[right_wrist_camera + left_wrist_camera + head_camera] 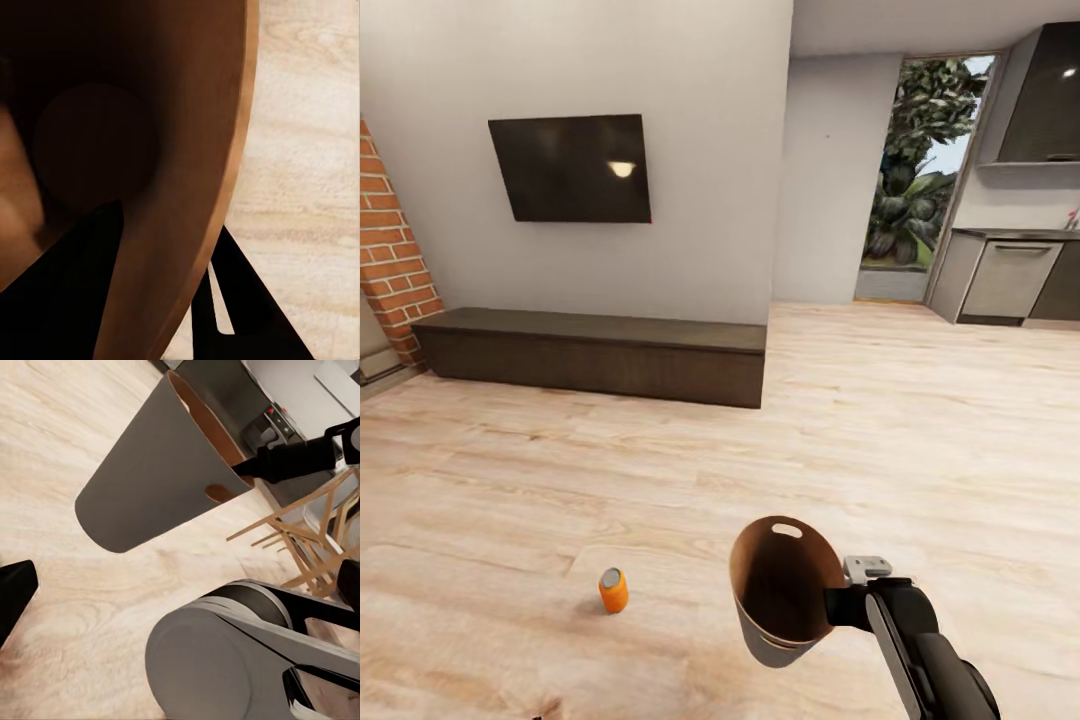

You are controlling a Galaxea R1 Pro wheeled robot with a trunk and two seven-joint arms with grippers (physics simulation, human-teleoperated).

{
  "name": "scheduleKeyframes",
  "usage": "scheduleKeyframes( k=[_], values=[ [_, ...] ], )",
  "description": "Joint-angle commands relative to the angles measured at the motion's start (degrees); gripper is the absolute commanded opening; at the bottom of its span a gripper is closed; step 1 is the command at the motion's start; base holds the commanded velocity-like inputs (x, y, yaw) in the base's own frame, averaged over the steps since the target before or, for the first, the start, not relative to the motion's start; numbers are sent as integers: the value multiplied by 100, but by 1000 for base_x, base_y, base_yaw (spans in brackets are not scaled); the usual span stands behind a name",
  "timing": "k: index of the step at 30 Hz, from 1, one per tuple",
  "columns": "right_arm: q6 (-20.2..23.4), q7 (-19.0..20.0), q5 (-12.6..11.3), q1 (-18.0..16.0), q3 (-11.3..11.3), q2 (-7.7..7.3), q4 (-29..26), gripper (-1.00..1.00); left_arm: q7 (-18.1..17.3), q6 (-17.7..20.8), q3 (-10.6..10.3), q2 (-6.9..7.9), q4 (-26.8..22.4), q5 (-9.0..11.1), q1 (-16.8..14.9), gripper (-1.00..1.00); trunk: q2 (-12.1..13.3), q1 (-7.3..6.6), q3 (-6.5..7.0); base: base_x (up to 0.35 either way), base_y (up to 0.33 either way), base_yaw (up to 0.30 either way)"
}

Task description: Put the three can of soda from the living room inside the tash can in the kitchen.

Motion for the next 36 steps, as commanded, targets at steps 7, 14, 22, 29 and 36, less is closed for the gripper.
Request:
scheduleKeyframes(
  k=[7, 14, 22, 29, 36],
  values=[
    [-1, 0, -59, -2, 2, 0, 2, -100, 2, -1, 0, 0, 6, 1, 0, 100, 0, 0, 1, 327, 124, 27],
    [-1, 0, -58, -2, 2, 0, 3, -100, -2, 1, 6, 0, 6, -2, 0, 100, 0, 0, 1, 320, 133, 2],
    [-1, 0, -58, -2, 2, 0, 6, -100, 0, 0, 9, 0, 6, -3, 0, 100, 0, 0, 1, 296, 190, 0],
    [-1, 0, -58, -2, 2, 0, 11, -100, 3, -10, 25, 0, 6, -2, 0, 100, 0, 0, 1, 288, 196, 0],
    [-1, 0, -58, -2, 2, 0, 11, -100, 3, -19, 40, 0, 6, 5, 0, 100, 0, 0, 1, 103, 57, 0]
  ],
)
